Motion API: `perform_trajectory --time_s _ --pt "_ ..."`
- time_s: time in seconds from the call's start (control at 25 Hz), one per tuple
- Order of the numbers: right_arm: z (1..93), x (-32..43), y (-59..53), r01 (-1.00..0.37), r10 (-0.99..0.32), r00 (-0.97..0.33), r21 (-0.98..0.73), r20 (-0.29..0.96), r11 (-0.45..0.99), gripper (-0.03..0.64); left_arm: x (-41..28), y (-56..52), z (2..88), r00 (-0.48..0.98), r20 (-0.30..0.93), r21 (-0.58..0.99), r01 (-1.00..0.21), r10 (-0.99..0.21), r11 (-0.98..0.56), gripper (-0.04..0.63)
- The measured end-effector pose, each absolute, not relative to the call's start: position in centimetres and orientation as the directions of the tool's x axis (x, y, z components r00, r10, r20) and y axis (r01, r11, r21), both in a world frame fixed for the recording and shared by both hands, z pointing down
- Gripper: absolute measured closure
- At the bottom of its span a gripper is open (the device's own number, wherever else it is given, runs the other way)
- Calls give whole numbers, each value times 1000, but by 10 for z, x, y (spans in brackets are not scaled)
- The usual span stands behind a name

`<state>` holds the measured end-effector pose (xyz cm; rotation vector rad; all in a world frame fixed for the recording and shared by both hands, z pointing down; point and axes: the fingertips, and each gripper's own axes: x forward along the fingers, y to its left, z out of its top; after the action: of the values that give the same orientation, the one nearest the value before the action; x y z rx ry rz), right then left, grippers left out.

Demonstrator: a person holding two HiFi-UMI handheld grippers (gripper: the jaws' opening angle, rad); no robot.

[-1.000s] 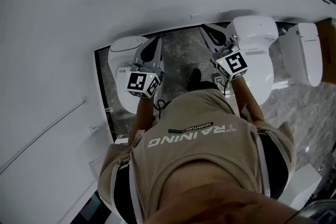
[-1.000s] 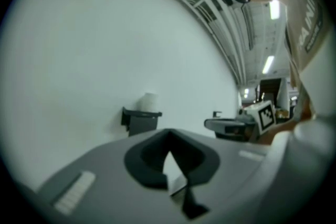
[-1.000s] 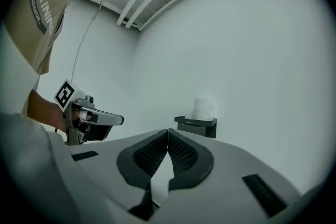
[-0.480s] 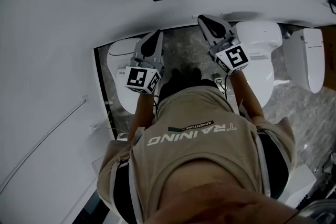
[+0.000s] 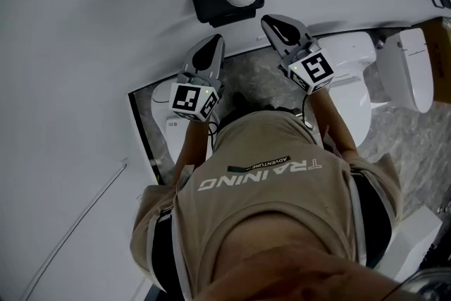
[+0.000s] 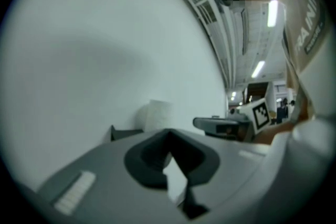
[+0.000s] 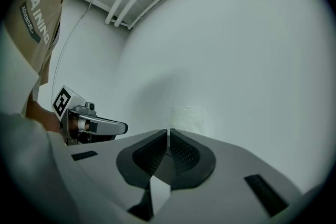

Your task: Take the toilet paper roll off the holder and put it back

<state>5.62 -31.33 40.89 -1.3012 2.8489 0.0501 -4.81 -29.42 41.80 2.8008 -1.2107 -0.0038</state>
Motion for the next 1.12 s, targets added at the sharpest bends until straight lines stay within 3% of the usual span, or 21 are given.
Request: perform_trajectory --time_s 0.4,0.44,0.48,0.52,0.6,0.8,1.12 --pt "399 49 -349 -813 -814 -581 46 -18 580 598 -58 -332 416 754 31 103 -655 -656 -748 595" --pt "398 49 -352 -813 -813 -582 43 -19 581 556 -57 -333 414 756 30 101 -653 -654 -751 595" --pt "397 50 -355 -810 -810 -587 37 -20 586 435 -56 -335 413 757 30 99 -652 -653 -752 595" --pt "397 49 -358 -805 -805 -593 28 -22 592 373 -54 -337 413 756 31 100 -653 -653 -751 595" --pt "396 47 -366 -794 -794 -607 8 -25 607 326 -53 -342 413 751 36 118 -658 -659 -744 595" --pt "401 37 -391 -763 -763 -647 4 10 647 274 -50 -348 414 729 52 141 -682 -683 -718 595" --pt "421 16 -421 -726 -725 -683 29 89 687 259 -71 -352 424 662 63 163 -745 -747 -647 595"
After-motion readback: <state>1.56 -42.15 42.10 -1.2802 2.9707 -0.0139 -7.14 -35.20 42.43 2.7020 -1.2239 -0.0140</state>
